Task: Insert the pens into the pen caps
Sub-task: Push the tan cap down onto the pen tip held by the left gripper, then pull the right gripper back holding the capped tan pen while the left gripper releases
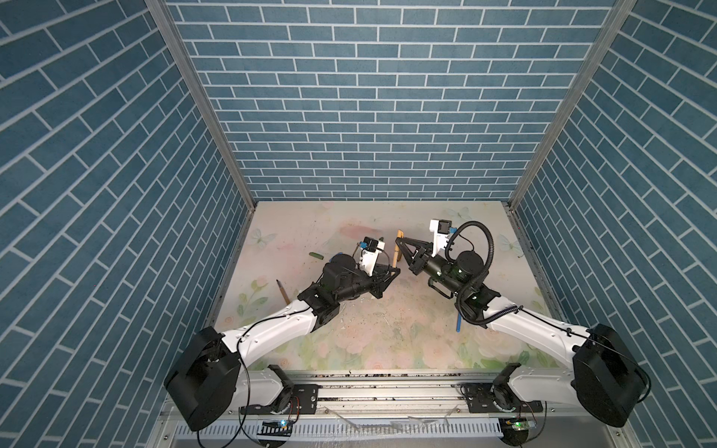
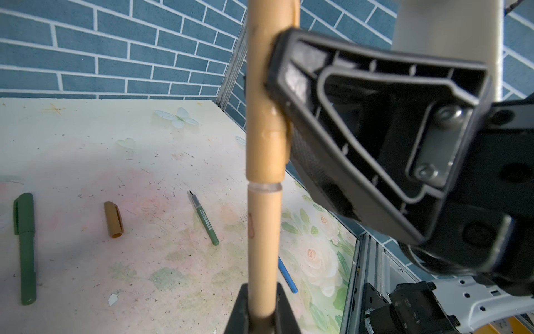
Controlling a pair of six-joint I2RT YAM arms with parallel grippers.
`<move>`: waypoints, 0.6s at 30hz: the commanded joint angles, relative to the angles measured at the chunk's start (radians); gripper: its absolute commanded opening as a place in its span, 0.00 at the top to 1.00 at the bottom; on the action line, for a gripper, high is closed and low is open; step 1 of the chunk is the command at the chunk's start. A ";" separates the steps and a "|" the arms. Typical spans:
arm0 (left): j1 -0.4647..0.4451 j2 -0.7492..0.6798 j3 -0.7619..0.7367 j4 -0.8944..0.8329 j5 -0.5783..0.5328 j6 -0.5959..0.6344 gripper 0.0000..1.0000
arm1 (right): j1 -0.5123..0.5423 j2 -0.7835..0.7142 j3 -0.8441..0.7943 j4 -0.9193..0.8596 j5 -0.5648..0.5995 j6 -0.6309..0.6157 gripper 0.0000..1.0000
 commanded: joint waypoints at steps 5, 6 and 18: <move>0.079 -0.010 0.173 0.305 -0.055 -0.023 1.00 | 0.056 0.082 -0.064 -0.131 -0.170 0.017 0.86; 0.086 -0.008 0.190 0.304 -0.048 -0.022 1.00 | 0.059 0.086 -0.068 -0.130 -0.171 0.016 0.86; 0.178 0.052 0.456 0.264 0.023 -0.025 1.00 | 0.081 0.141 -0.119 -0.094 -0.180 0.035 0.87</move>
